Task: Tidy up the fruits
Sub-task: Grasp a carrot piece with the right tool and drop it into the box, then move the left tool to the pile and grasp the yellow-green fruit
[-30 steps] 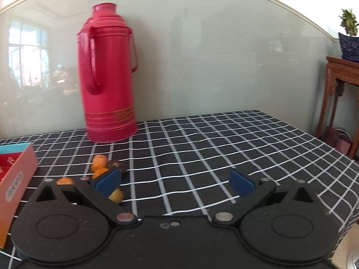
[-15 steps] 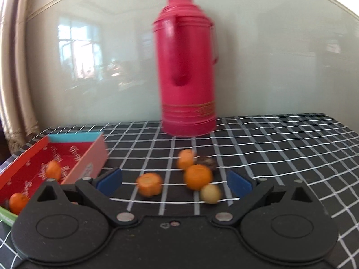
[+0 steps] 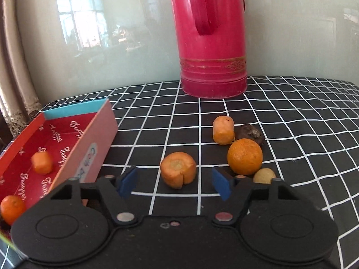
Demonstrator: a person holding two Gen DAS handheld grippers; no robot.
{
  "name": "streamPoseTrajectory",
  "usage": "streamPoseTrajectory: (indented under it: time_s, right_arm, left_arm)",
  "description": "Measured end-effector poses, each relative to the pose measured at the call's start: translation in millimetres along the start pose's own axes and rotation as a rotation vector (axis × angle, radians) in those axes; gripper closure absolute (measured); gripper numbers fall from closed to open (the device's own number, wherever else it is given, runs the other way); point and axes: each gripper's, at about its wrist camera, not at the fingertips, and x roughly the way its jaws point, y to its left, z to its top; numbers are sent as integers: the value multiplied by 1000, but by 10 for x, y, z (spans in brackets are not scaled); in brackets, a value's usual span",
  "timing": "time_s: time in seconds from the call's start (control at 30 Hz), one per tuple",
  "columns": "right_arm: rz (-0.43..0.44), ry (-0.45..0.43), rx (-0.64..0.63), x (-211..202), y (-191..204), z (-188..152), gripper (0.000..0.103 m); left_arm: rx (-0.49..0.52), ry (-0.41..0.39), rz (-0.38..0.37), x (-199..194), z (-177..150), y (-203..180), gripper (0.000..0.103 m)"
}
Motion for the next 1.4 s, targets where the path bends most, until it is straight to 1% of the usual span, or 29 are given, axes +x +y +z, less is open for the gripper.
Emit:
streamPoseTrajectory:
  time_s: [0.03,0.13,0.27,0.33,0.4,0.47,0.53,0.63,0.7,0.83,0.9,1.0,1.07,1.1,1.13,1.17,1.2,1.23,1.3,1.4]
  right_arm:
    - [-9,8,-4,23,-3,-5,64]
    - [-24,2,-25,35,33,-21,74]
    - [-24,-15,-49,33,87,-51,74]
    - [-2,-30,-54,8,116,-41,74]
    - [33,-66,-57,-91,143,-31,74]
    - [87,-110,-60,-224,173,-15,74]
    - [162,-145,-66,-351,223,-2,74]
    - [266,-185,-114,-508,357,-9,74]
    - [317,-191,-157,-578,458,-41,74]
    - [394,-153,-233,-602,692,-148,74]
    - [415,-136,-268,-606,786,-196,74]
    - [415,-135,-307,-620,893,-235,74]
    - [409,-143,-323,-635,922,-246,70]
    - [412,-144,-326,-670,924,-265,66]
    - [410,-149,-325,-691,920,-270,61]
    - [407,-158,-319,-701,903,-254,58]
    - [401,-169,-309,-714,885,-244,53]
    - [391,-180,-298,-705,886,-222,44]
    - [364,-210,-274,-728,826,-197,35]
    - [314,-241,-234,-756,694,-153,31]
  left_arm:
    - [-4,2,6,15,2,27,17]
    - [-19,1,21,36,12,110,17]
    - [-35,7,27,59,16,168,16]
    - [-35,9,25,65,11,173,16]
    - [-34,5,24,62,12,171,16]
    - [-36,2,24,57,14,181,16]
    - [-37,3,26,58,12,182,16]
    - [-30,4,29,54,4,173,15]
    - [-26,2,34,52,2,166,15]
    - [-24,2,38,43,-2,171,15]
    - [-17,-1,41,41,-5,171,14]
    - [-13,-2,45,42,-5,184,14]
    - [-15,-1,47,45,-6,206,14]
    - [-17,1,48,47,-6,214,14]
    - [-19,2,49,51,-6,209,14]
    - [-20,2,49,52,-4,212,14]
    - [-20,3,48,53,-1,207,14]
    - [-21,3,48,54,4,205,14]
    - [-21,2,44,49,5,189,14]
    - [-15,3,33,33,-4,144,13]
